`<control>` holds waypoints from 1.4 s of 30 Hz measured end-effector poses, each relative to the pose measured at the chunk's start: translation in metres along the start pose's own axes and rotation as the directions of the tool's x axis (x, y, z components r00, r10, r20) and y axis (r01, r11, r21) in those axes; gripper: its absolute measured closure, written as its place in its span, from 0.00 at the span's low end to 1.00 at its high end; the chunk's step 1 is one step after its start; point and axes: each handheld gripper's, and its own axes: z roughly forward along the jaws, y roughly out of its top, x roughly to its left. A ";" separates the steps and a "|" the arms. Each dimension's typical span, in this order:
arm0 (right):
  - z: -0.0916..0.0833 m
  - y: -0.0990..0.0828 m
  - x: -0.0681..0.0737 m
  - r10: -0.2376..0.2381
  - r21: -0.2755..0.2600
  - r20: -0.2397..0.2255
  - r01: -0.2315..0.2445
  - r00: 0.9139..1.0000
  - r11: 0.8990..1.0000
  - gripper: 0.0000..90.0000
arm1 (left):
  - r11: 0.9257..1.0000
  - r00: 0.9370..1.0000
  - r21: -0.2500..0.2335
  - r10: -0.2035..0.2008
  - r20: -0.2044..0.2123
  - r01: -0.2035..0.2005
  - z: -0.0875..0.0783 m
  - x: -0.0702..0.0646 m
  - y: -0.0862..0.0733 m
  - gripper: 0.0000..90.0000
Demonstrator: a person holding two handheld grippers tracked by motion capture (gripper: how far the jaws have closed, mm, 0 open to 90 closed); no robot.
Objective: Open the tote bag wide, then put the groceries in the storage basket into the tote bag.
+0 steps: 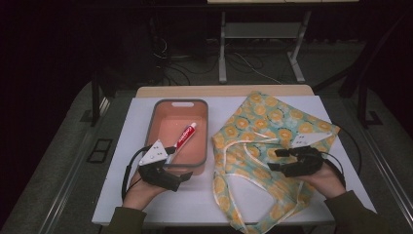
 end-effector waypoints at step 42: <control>0.020 0.012 -0.026 -0.003 -0.055 0.081 0.008 0.997 0.998 1.00 | 0.998 0.998 -0.009 -0.066 0.024 0.066 -0.003 0.004 0.005 0.00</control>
